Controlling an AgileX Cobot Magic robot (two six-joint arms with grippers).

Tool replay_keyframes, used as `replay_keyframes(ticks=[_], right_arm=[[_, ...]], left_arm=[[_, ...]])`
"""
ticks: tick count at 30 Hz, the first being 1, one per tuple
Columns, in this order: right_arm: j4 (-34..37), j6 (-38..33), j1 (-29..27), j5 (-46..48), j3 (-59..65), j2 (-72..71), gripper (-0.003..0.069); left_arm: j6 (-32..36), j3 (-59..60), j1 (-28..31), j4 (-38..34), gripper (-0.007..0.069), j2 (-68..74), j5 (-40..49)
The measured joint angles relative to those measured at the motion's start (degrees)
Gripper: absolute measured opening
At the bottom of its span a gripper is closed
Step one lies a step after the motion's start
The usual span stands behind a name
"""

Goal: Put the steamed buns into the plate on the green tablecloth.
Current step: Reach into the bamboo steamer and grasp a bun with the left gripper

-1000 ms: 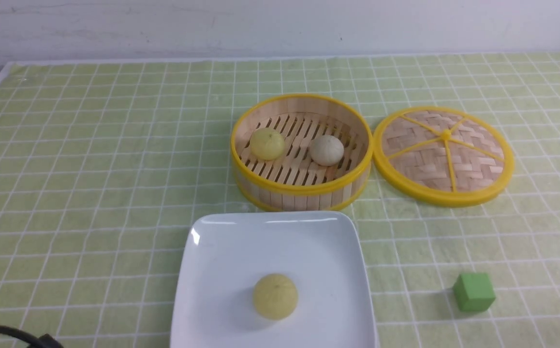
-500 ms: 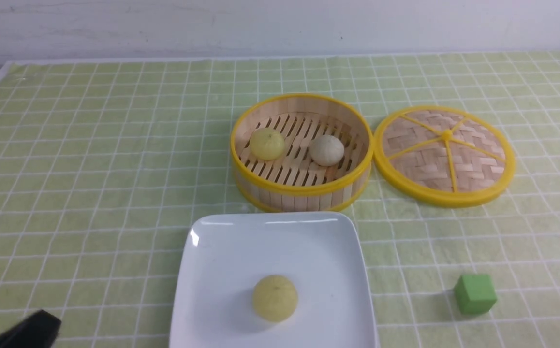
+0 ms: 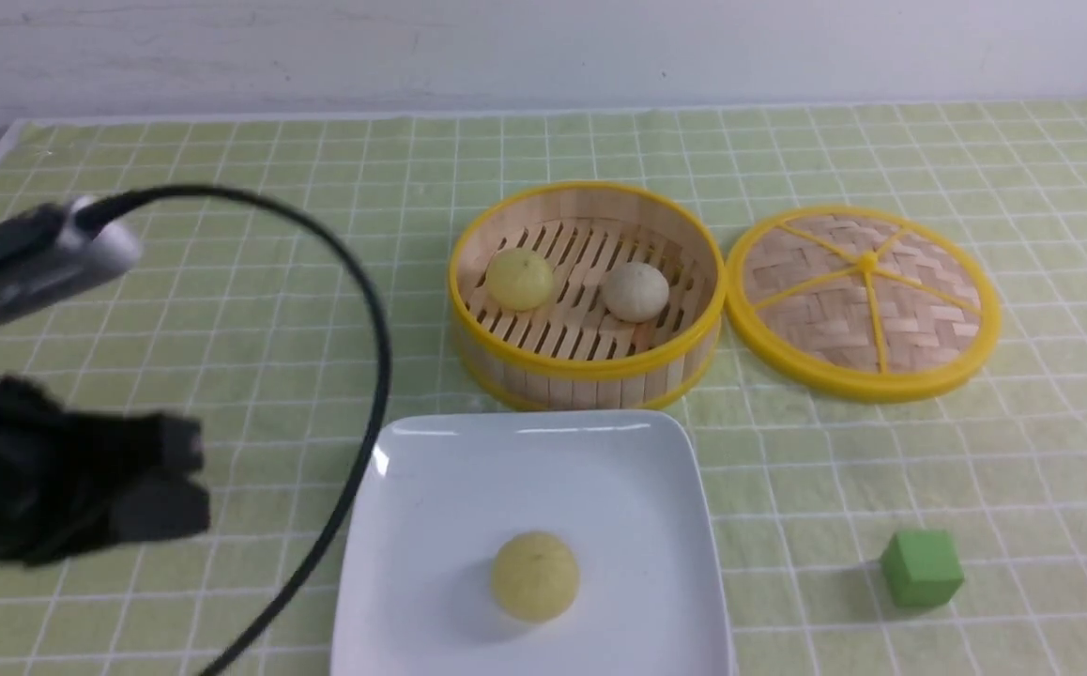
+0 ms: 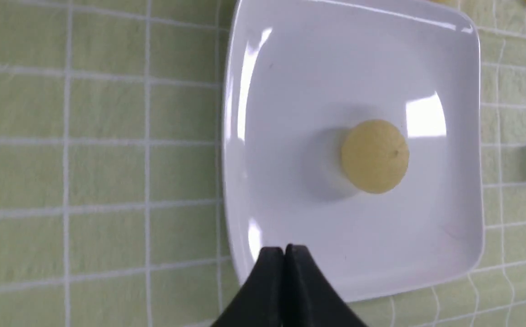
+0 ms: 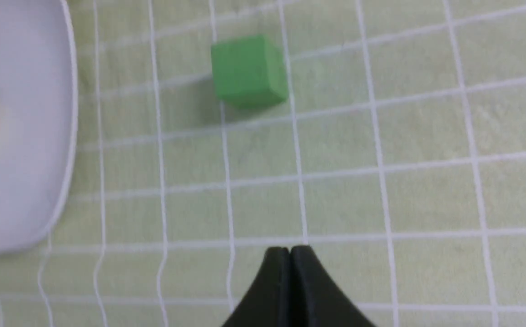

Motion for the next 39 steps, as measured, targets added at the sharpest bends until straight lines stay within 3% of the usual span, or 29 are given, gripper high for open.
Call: replay_keyframes(ticks=[2, 5, 12, 14, 15, 17, 21, 25, 32, 39], right_arm=[[0.85, -6.45, 0.0, 4.84, -3.14, 5.2, -0.0006], [2.02, -10.76, 0.0, 8.0, -5.3, 9.69, -0.0003], [0.9, -13.27, 0.0, 5.53, -5.73, 11.21, 0.0002], [0.66, -13.27, 0.0, 4.12, -5.73, 11.21, 0.0004], [0.66, -13.27, 0.0, 3.86, -5.75, 11.21, 0.0004], [0.66, -13.27, 0.0, 2.78, -5.75, 11.21, 0.0006], [0.66, -13.27, 0.0, 1.87, -5.75, 11.21, 0.001], [0.72, -13.27, 0.0, 0.33, -5.69, 11.38, 0.0012], [2.27, -13.27, 0.0, 0.26, -5.69, 13.22, 0.0018], [2.79, -13.27, 0.0, 0.26, -5.69, 13.61, 0.0027]], left_arm=[[4.57, -6.29, -0.08, -3.88, 0.0047, 8.55, 0.68], [8.01, -15.92, -2.12, -6.4, 0.0104, 21.07, 1.99], [2.84, -41.86, -9.14, -0.59, 0.0193, 44.05, 8.58], [-2.05, -56.62, -12.32, 5.01, 0.0204, 53.45, 12.81], [-2.87, -57.71, -12.55, 5.52, 0.0205, 54.11, 13.05], [-7.99, -71.08, -15.95, 13.31, 0.0212, 62.0, 13.54], [-12.84, -83.2, -20.79, 23.26, 0.0218, 69.05, 14.6], [-16.67, -88.3, -24.67, 31.62, 0.0246, 71.72, 14.97], [-19.23, -88.81, -25.28, 35.21, 0.0333, 75.99, 15.04], [-21.52, -88.93, -25.28, 41.13, 0.0328, 78.29, 14.45]])
